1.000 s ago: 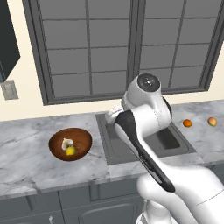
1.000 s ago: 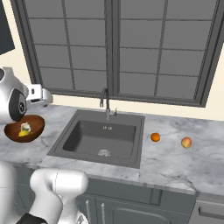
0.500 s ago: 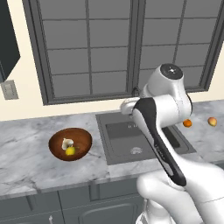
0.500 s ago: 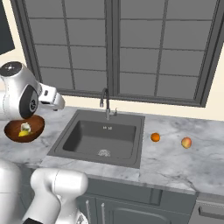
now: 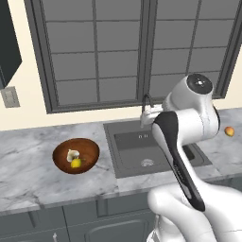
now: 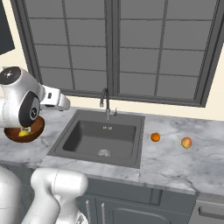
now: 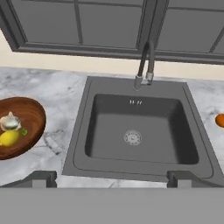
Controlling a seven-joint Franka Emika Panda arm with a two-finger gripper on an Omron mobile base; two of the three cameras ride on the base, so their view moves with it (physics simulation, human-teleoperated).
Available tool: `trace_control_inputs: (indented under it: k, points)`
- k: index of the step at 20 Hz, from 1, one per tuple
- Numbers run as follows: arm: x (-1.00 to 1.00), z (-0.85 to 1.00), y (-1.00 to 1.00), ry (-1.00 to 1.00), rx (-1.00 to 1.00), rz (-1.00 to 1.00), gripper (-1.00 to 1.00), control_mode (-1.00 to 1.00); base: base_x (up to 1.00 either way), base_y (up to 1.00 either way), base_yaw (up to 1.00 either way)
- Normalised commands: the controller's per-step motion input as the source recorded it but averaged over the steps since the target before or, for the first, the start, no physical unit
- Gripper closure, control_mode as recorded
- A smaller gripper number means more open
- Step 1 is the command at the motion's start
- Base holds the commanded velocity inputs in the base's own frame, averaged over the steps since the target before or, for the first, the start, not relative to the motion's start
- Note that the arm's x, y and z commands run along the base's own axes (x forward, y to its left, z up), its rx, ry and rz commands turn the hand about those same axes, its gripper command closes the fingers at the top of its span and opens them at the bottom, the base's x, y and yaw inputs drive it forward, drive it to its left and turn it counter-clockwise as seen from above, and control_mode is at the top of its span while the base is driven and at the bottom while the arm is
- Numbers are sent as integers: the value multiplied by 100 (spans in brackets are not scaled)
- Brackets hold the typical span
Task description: There is a mixed pile of frozen fruits and vegetables on the counter. Locate all the frozen vegetables and place the items in a bowl on the counter. Take all the frozen fruits and defrost them in a running sink.
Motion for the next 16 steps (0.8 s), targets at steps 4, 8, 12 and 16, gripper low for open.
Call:
trace_control_inputs:
  k: [4, 8, 12, 16]
  points:
    - [-7, 0, -40, 0, 0, -4, -100, -100, 0, 0, 0]
    - [0, 0, -38, 0, -2, -7, -100, -100, 0, 0, 0]
    - [0, 0, -41, 0, -4, -7, -100, -100, 0, 0, 0]
    - [-2, 1, -39, 0, -7, -5, -100, -100, 0, 0, 0]
